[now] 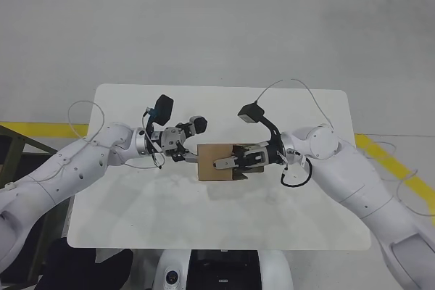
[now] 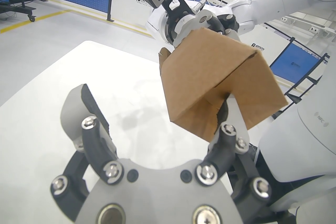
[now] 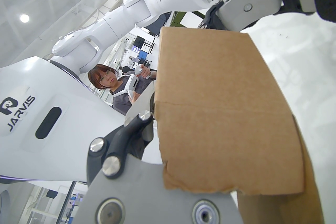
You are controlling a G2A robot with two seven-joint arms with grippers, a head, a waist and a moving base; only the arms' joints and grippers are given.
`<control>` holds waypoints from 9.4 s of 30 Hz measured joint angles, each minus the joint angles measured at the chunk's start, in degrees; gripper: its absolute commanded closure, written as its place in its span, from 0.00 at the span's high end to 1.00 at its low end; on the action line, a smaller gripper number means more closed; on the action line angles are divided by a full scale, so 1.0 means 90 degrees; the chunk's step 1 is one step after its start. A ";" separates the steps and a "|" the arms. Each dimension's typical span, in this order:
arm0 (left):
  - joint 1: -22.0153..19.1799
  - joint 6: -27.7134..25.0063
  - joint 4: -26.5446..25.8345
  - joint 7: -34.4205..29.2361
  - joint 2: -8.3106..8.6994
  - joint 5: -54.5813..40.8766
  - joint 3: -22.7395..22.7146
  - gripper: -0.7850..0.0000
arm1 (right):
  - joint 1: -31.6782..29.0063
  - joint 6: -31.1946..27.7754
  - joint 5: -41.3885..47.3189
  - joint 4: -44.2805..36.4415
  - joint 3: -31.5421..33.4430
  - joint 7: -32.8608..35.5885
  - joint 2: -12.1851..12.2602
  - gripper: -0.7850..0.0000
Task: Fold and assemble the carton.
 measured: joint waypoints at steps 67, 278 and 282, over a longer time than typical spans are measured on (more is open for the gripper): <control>0.0898 0.1254 0.0746 0.2863 0.0258 0.4865 -0.1088 1.00 | 0.0864 0.0894 -0.0144 0.4100 -0.1148 -0.0265 -0.1391 0.00; 0.0627 0.0696 0.4448 0.2495 -0.2865 0.6187 -0.1300 0.85 | -0.1433 0.3287 -0.4092 0.0699 0.1575 -0.1491 -0.0107 0.00; 0.0629 0.0696 0.4440 0.2495 -0.2865 0.6195 -0.1309 0.83 | -0.1320 0.3131 -0.4056 0.0883 0.1497 -0.1588 -0.0170 0.00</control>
